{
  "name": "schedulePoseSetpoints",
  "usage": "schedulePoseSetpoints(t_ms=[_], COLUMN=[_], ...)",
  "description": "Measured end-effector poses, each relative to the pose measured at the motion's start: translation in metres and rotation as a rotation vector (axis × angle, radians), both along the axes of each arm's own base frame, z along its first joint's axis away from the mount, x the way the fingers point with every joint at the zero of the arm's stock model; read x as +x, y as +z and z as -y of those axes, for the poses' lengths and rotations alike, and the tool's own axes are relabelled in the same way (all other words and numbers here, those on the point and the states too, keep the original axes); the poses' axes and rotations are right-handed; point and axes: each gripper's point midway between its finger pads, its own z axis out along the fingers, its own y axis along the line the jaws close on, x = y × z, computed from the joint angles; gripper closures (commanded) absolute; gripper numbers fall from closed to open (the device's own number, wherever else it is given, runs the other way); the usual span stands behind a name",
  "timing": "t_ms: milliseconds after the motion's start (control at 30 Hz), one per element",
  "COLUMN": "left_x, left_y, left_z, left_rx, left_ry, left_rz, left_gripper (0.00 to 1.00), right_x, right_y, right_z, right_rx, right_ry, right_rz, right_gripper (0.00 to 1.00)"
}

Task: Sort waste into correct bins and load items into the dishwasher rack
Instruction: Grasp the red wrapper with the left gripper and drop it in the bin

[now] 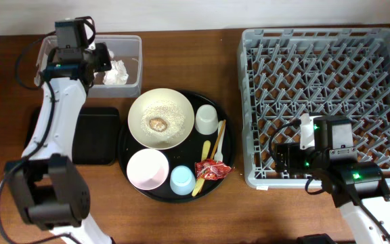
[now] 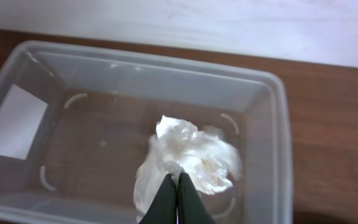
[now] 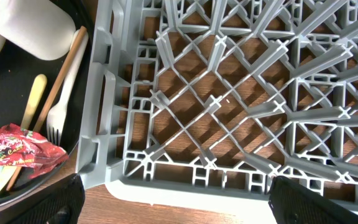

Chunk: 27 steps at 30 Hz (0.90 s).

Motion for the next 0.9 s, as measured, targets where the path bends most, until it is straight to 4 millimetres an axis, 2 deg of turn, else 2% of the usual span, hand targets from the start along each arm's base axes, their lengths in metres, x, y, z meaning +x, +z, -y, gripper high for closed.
schedulePoseSetpoints(t_ms=[33,67,133,233,300,333,367,400,467,567,667,733,800,900], left_x=[0.006,0.009,0.006,-0.016,-0.053,-0.088,-0.103,-0.144,-0.202,-0.250,-0.267,-0.279,-0.287,-0.281], left_y=[-0.007,-0.012,-0.016,-0.033,-0.039,-0.033,-0.026,-0.034,-0.047,-0.066,-0.089,-0.099,-0.110,-0.132], left_z=[-0.001,-0.001,-0.001,0.008,0.058,0.104,0.130,0.156,0.209,0.254,0.293,0.305,0.302,0.296], left_rx=[-0.003,0.000,-0.001,-0.009,-0.057,-0.108,-0.114,-0.112,-0.080,-0.020,0.012,0.025,0.037,0.091], left_ry=[0.005,0.001,0.001,-0.015,-0.133,-0.253,-0.318,-0.387,-0.548,-0.742,-0.877,-0.922,-0.924,-0.899], left_rz=[0.005,0.002,-0.017,-0.135,-0.273,-0.365,-0.389,-0.528,-0.688,-0.766,-0.709,-0.706,-0.738,-0.751], left_gripper=[0.49,0.45,0.44,0.33,0.28,0.25,0.25,0.23,0.20,0.18,0.16,0.16,0.16,0.19], right_x=[0.000,0.000,0.000,0.000,0.000,0.000,0.000,-0.002,-0.007,-0.013,-0.020,-0.021,-0.021,-0.021], right_y=[0.000,0.000,0.000,0.000,0.000,0.000,0.000,-0.001,-0.004,-0.008,-0.011,-0.011,-0.011,-0.011], right_z=[0.000,0.000,0.000,0.000,0.000,0.000,0.000,0.000,0.004,0.014,0.021,0.025,0.026,0.027], right_rx=[0.000,0.000,0.001,0.000,0.001,0.001,0.001,0.002,0.005,-0.010,-0.023,-0.033,-0.036,-0.041], right_ry=[0.000,-0.001,0.000,0.000,0.000,0.000,0.000,-0.004,-0.055,-0.149,-0.209,-0.239,-0.248,-0.253], right_rz=[0.000,0.000,0.000,0.002,-0.001,0.000,-0.001,-0.008,-0.036,-0.067,-0.094,-0.098,-0.098,-0.097], right_gripper=[0.02,0.02,0.02,0.02,0.02,0.02,0.02,0.02,0.02,0.02,0.02,0.02,0.02,0.02])
